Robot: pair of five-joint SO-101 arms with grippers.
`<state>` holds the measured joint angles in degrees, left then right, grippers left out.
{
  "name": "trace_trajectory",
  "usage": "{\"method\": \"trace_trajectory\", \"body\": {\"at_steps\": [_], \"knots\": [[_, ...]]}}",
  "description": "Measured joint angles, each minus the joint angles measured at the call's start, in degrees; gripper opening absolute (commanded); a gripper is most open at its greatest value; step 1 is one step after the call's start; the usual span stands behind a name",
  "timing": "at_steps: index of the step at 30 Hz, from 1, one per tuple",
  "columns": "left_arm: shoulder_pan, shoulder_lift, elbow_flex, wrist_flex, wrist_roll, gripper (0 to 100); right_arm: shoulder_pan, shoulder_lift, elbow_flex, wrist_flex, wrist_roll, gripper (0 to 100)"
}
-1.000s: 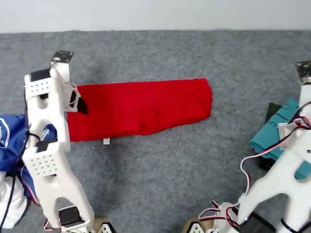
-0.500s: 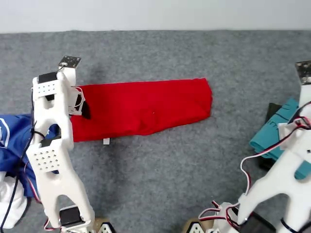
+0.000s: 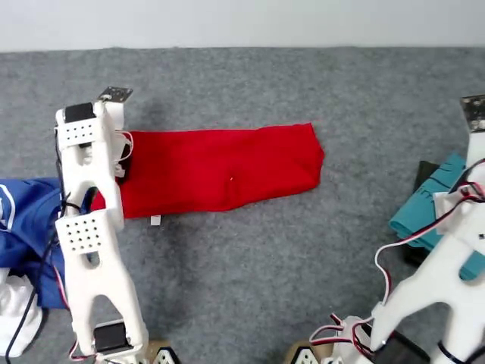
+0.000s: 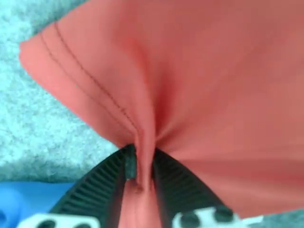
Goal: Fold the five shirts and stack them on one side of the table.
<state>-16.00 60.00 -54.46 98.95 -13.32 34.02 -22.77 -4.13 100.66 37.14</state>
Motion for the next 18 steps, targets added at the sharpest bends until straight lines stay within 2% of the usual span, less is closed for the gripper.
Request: {"method": "trace_trajectory", "body": {"at_steps": [6, 9, 18], "knots": [[4.8, -1.1, -1.4, 0.1, -0.1, 1, 2.2, 0.0, 0.0, 0.0, 0.0, 1.5], [8.4, -5.1, -0.4, 0.1, 1.7, 1, 4.1, 0.0, 0.0, 0.0, 2.5, 1.5], [25.0, -16.3, 0.4, 0.1, 8.6, 1, 5.9, -2.7, 0.0, 0.0, 4.7, 1.7]]}}
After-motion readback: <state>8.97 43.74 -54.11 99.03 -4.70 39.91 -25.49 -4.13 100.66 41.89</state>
